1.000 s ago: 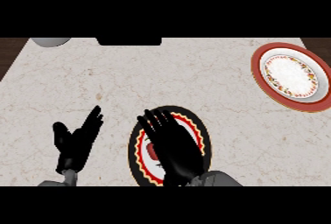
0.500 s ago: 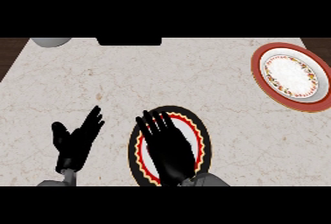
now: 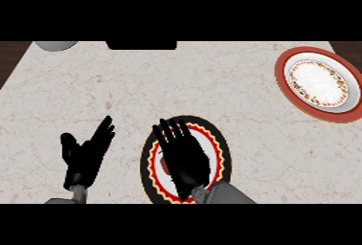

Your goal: Pick the bell pepper from the plate and place it in the plate

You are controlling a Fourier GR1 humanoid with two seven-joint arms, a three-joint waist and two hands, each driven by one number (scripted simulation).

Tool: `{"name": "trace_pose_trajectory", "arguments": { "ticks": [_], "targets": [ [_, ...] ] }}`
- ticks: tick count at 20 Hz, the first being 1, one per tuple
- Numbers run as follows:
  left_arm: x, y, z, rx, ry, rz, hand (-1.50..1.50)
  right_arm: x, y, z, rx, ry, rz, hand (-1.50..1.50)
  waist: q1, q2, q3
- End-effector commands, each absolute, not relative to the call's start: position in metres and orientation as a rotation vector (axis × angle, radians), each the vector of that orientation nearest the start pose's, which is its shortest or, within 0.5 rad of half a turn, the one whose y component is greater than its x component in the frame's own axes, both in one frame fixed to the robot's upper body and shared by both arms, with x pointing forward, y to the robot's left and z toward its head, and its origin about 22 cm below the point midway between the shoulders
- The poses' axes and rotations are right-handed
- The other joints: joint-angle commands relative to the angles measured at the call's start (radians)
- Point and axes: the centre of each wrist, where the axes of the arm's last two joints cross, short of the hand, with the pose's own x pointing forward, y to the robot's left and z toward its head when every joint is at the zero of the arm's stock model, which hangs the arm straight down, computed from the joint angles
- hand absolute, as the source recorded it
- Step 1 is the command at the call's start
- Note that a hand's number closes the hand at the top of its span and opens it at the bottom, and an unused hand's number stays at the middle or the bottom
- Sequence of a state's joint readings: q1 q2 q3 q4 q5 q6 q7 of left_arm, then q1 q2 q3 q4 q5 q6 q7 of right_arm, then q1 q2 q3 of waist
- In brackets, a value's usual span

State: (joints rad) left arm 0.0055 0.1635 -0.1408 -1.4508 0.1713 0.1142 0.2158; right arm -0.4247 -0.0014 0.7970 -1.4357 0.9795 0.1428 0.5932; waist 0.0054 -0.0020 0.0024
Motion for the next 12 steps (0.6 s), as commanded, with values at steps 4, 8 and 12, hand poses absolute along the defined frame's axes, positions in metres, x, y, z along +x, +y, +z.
{"name": "trace_pose_trajectory", "arguments": {
  "ticks": [4,8,12],
  "targets": [
    [0.227,0.249,-0.044,0.000,-1.193,-0.038,0.00,0.247,-0.013,0.014,-0.694,-1.329,1.495,-1.50,0.006,0.004,-0.003],
    [0.224,0.240,-0.044,0.008,-1.190,-0.021,0.00,0.257,-0.016,0.022,-0.711,-1.345,1.664,1.50,0.000,0.003,-0.003],
    [0.244,0.232,-0.026,-0.012,-1.192,0.003,0.00,0.251,-0.020,0.010,-0.746,-1.367,1.651,1.50,-0.003,0.002,-0.002]
  ]
}}
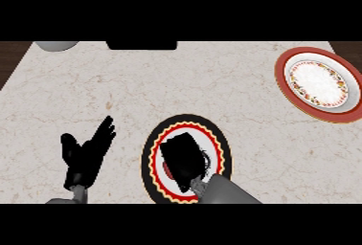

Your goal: Pick the bell pepper from the plate and place it in the plate

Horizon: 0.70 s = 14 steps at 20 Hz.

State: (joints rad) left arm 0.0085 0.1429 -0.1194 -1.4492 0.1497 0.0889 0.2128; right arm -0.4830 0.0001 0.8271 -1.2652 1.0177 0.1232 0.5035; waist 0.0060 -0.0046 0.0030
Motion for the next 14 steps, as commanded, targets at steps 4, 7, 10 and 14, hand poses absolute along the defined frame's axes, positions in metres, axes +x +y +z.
{"name": "trace_pose_trajectory", "arguments": {
  "ticks": [4,7,10,14],
  "targets": [
    [0.237,0.241,-0.011,0.008,-1.194,-0.005,0.00,0.245,-0.030,0.010,-0.774,-1.431,1.637,1.50,-0.004,0.004,-0.003],
    [0.235,0.215,-0.032,0.010,-1.195,-0.016,0.00,0.251,-0.025,0.028,-0.776,-1.652,1.497,1.50,-0.006,0.004,-0.002],
    [0.231,0.222,-0.026,0.029,-1.180,-0.003,0.00,0.257,-0.047,0.035,-0.826,-1.540,1.201,1.50,-0.016,0.001,-0.002],
    [0.233,0.247,-0.026,0.011,-1.208,0.008,0.00,0.274,-0.091,0.039,-0.905,-1.486,0.877,1.50,-0.022,0.002,-0.002]
  ]
}}
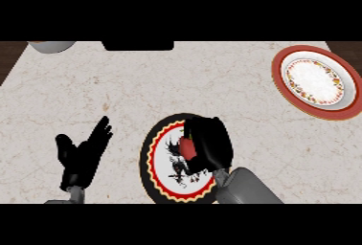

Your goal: Pick the bell pepper from the plate and place it in the plate

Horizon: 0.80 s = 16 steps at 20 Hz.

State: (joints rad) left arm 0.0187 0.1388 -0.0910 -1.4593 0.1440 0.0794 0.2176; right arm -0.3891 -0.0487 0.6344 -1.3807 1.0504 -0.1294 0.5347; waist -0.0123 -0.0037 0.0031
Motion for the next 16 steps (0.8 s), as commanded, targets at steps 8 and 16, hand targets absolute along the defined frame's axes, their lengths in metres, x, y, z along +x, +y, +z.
{"name": "trace_pose_trajectory", "arguments": {
  "ticks": [8,16],
  "targets": [
    [0.236,0.240,-0.032,0.009,-1.182,0.006,0.00,0.276,-0.124,0.083,-1.055,-1.631,0.465,1.50,0.003,0.003,-0.003],
    [0.242,0.251,-0.028,0.003,-1.208,-0.006,0.00,0.276,-0.185,0.091,-1.028,-1.629,0.098,1.50,0.007,0.004,-0.002]
  ]
}}
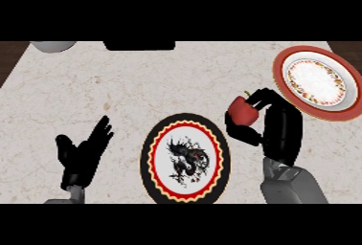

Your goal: Pick the bell pepper from the plate and place it in the plate

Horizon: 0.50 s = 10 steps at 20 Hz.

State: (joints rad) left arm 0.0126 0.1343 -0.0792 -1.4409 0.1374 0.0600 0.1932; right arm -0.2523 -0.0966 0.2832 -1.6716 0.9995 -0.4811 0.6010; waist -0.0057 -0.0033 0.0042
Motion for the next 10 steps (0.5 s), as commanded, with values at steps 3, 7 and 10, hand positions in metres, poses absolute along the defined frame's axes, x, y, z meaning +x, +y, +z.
{"name": "trace_pose_trajectory", "arguments": {
  "ticks": [3,7,10],
  "targets": [
    [0.229,0.236,-0.030,-0.006,-1.196,0.001,0.00,0.282,-0.233,0.077,-1.041,-1.655,-0.002,1.50,0.007,0.005,-0.002],
    [0.244,0.235,-0.035,0.024,-1.193,-0.018,0.00,0.316,-0.273,0.089,-1.095,-1.656,-0.021,1.50,0.008,0.007,-0.003],
    [0.243,0.233,-0.026,-0.002,-1.200,-0.004,0.00,0.329,-0.305,0.064,-1.241,-1.622,-0.043,1.50,0.019,0.010,-0.003]
  ]
}}
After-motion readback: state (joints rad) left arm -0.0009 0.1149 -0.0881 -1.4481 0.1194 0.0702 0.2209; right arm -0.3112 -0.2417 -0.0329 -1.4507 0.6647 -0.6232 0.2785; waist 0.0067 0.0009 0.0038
